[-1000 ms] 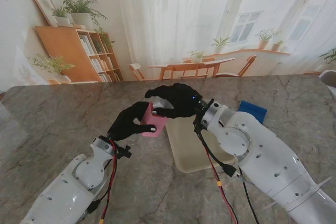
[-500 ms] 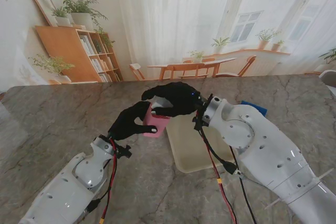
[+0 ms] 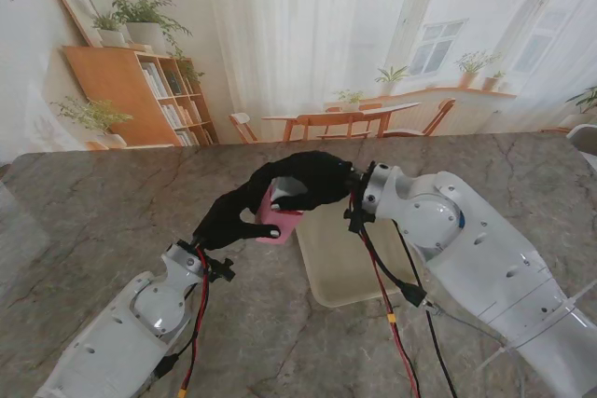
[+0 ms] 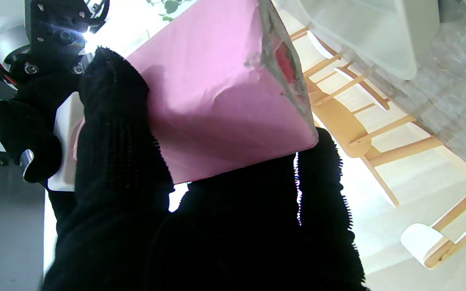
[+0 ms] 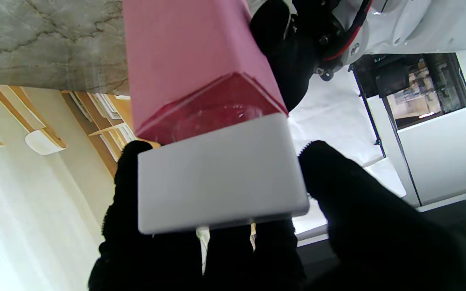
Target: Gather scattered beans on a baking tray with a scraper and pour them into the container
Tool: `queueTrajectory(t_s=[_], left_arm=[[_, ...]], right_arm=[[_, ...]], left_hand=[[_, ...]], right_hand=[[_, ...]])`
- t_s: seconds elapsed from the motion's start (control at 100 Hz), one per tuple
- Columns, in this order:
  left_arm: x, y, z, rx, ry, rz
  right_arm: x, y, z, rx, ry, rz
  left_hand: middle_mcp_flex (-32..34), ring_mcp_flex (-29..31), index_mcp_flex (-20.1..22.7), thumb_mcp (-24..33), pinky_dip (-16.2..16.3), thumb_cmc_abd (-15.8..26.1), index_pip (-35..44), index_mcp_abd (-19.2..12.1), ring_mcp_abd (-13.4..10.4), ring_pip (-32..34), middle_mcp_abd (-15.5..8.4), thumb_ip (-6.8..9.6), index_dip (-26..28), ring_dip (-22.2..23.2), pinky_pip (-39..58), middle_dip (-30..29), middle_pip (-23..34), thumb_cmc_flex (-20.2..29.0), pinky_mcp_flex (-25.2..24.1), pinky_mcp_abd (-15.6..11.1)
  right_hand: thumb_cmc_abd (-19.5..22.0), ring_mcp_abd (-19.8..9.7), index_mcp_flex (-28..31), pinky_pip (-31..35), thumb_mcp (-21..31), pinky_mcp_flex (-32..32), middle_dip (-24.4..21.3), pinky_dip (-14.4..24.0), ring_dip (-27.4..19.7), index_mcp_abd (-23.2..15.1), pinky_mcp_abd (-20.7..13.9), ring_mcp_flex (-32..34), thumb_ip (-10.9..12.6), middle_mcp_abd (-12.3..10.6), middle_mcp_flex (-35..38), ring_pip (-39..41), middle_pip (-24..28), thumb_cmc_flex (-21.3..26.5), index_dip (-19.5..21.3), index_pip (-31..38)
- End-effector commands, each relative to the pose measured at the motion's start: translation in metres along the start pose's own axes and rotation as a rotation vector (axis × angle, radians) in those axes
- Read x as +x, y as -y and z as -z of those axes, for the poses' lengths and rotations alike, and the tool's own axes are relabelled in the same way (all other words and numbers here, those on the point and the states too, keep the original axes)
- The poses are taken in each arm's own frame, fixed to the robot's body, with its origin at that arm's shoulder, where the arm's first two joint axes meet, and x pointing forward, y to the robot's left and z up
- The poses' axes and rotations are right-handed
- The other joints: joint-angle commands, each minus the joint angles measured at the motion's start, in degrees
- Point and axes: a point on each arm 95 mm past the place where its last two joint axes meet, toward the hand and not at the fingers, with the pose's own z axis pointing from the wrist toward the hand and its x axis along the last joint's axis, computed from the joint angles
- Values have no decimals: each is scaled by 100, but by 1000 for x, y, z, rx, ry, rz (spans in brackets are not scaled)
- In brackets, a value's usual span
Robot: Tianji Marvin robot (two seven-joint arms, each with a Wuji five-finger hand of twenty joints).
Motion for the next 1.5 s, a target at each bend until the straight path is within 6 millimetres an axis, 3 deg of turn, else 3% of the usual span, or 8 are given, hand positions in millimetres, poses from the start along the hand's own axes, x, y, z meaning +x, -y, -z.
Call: queueTrajectory(t_s=[0.0, 0.16, 0.38, 0.46, 0.67, 1.1, 1.26, 1.49], left_arm=[[3, -2, -2, 9, -9, 6], [3, -1, -1, 38, 0, 17], [5, 0, -1, 58, 7, 28], [6, -1, -1, 62, 6, 34], [6, -1, -1, 64, 8, 39], [5, 0, -1, 47, 9, 27], [4, 2, 0, 45, 21, 18], [5, 5, 2, 56, 32, 14]], right_arm=[[1, -5, -1, -7, -7, 45], [4, -2, -2, 13, -26, 114], [5, -1, 0, 41, -25, 156], [5, 1, 0, 38, -15, 143], [5, 1, 0, 30, 14, 145], [8, -19, 4, -56, 130, 195], [12, -28, 13, -104, 172, 210], [9, -26, 32, -103, 135, 295]], left_hand=[[626, 127, 324, 1497, -130, 801, 1344, -1867, -624, -21, -1657, 233, 291, 89, -48, 285, 796, 1530, 56, -389], [622, 140, 303, 1490, -138, 816, 1371, -1873, -635, -39, -1658, 223, 272, 98, -65, 276, 804, 1534, 76, -405], [613, 147, 291, 1481, -135, 831, 1395, -1884, -648, -51, -1665, 229, 244, 108, -71, 261, 805, 1539, 76, -418], [613, 148, 290, 1480, -136, 836, 1405, -1880, -648, -57, -1667, 230, 235, 111, -73, 258, 810, 1536, 82, -417], [613, 151, 288, 1474, -135, 826, 1420, -1887, -646, -64, -1661, 231, 216, 117, -79, 251, 815, 1539, 79, -412], [629, 167, 300, 1443, -130, 811, 1444, -1908, -658, -74, -1680, 231, 184, 120, -84, 233, 821, 1537, 89, -413], [627, 162, 298, 1452, -124, 807, 1451, -1904, -644, -74, -1663, 233, 180, 125, -78, 233, 824, 1537, 87, -407], [628, 171, 301, 1447, -117, 807, 1452, -1891, -640, -65, -1653, 230, 174, 131, -70, 228, 825, 1539, 79, -400]], right_hand=[[610, -1037, 15, -62, 1489, -88, -46, -83, -14, -94, -35, 178, 280, -161, 148, 5, -77, 834, -99, 11], [646, -871, -187, -146, 1361, -174, 49, -99, 31, 25, 125, -18, 328, 8, -124, -35, -135, 193, -94, -208], [1211, -360, -391, -330, -343, -642, 125, -130, 107, 204, 448, -624, 417, 502, -729, -209, -468, -1077, 240, -925], [1464, -134, -518, -462, -1131, -932, 104, -174, 85, 344, 562, -978, 468, 734, -1032, -342, -658, -1223, 388, -1255], [1804, 322, -934, -626, -2183, -1442, 45, -183, 44, 694, 727, -1705, 518, 1233, -1638, -569, -1011, -1477, 514, -1754], [1903, 479, -1172, -653, -2418, -1607, 19, -151, 47, 1029, 806, -1970, 541, 1525, -2028, -556, -1160, -1487, 551, -1984], [1720, 311, -1018, -453, -2401, -1317, 182, -15, 171, 864, 794, -1607, 560, 1391, -1819, -294, -937, -1501, 646, -1899], [964, -114, -1209, -246, -1710, -744, 629, 262, 419, 624, 644, -1138, 541, 1160, -1852, 256, -426, -1685, 1024, -1643]])
